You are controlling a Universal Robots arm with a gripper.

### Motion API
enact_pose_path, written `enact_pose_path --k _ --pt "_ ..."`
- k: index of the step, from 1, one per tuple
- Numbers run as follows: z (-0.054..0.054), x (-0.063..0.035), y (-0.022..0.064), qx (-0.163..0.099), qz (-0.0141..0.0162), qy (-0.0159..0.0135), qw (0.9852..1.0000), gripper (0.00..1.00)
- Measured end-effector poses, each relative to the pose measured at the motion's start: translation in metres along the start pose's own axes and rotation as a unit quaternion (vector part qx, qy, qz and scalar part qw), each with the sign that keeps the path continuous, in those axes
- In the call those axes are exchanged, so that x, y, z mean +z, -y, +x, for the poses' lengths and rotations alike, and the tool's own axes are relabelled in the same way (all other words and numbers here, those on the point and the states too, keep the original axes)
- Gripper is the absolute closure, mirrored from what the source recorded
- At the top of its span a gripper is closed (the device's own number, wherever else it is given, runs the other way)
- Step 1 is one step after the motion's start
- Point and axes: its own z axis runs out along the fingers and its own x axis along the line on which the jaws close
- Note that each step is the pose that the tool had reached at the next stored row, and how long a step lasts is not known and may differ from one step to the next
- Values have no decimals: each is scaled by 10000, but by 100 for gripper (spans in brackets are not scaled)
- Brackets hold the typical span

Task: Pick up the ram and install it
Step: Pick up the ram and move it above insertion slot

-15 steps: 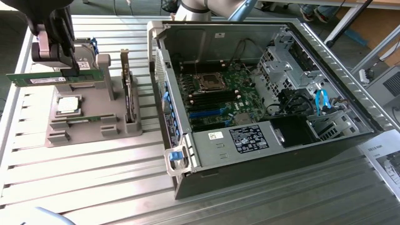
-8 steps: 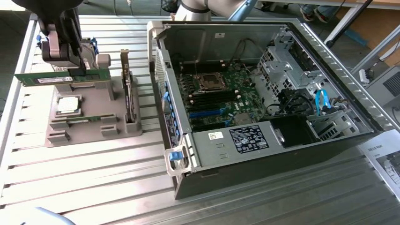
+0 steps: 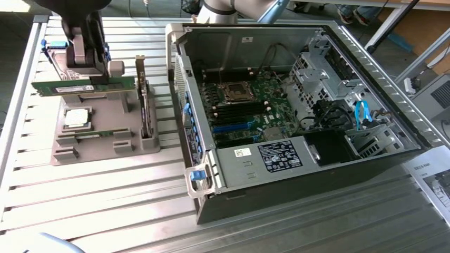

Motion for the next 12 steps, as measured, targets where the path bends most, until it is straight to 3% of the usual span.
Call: enact_pose_path --k 12 --pt "-2 -4 199 0 0 0 10000 88"
